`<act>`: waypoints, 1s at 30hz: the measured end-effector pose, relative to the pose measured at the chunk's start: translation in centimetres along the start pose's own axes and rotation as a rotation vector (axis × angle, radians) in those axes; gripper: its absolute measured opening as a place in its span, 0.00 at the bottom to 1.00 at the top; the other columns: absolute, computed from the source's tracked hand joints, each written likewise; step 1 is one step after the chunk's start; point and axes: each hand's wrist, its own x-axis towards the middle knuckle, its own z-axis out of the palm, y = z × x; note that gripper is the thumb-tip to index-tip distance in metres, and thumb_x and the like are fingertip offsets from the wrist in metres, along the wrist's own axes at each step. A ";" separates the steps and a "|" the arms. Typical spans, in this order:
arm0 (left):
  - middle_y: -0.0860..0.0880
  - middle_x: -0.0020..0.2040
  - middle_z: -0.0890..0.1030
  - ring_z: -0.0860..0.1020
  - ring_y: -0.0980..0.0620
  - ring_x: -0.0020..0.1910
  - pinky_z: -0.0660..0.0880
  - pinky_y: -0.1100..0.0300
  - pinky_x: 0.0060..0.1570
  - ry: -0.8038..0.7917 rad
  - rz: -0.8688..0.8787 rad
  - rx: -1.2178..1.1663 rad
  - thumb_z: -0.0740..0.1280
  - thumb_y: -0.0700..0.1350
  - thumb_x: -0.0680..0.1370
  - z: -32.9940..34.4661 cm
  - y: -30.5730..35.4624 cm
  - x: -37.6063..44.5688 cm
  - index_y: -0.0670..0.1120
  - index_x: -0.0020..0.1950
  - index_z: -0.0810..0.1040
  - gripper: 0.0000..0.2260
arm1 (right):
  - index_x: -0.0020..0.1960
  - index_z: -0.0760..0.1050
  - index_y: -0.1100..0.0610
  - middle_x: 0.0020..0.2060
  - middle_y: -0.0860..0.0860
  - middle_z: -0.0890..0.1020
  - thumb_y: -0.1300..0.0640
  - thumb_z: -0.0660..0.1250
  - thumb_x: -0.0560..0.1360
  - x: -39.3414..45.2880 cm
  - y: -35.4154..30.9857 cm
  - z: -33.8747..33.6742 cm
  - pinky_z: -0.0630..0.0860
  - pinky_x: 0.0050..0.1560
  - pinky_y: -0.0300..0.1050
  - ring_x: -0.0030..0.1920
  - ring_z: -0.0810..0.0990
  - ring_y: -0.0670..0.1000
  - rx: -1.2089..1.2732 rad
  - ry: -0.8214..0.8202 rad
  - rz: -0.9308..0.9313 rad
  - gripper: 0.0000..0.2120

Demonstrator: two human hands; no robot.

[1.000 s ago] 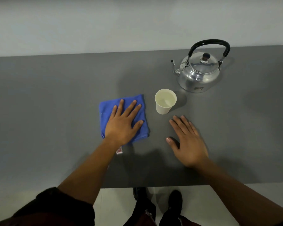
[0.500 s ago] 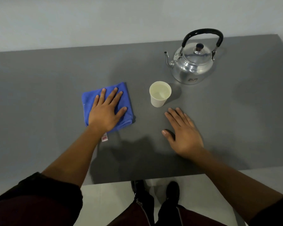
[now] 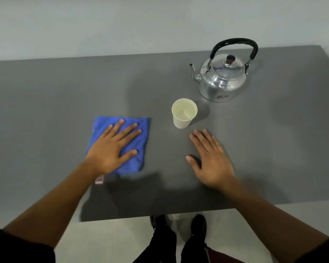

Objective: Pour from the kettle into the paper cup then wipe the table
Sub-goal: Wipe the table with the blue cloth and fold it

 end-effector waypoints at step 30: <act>0.56 0.85 0.51 0.46 0.41 0.84 0.46 0.42 0.81 0.016 -0.227 -0.071 0.51 0.55 0.87 -1.2 2.5 12.9 0.55 0.84 0.52 0.25 | 0.83 0.53 0.48 0.83 0.46 0.55 0.35 0.49 0.82 0.1 -0.6 -0.8 0.52 0.81 0.55 0.83 0.46 0.47 0.049 -0.034 0.029 0.33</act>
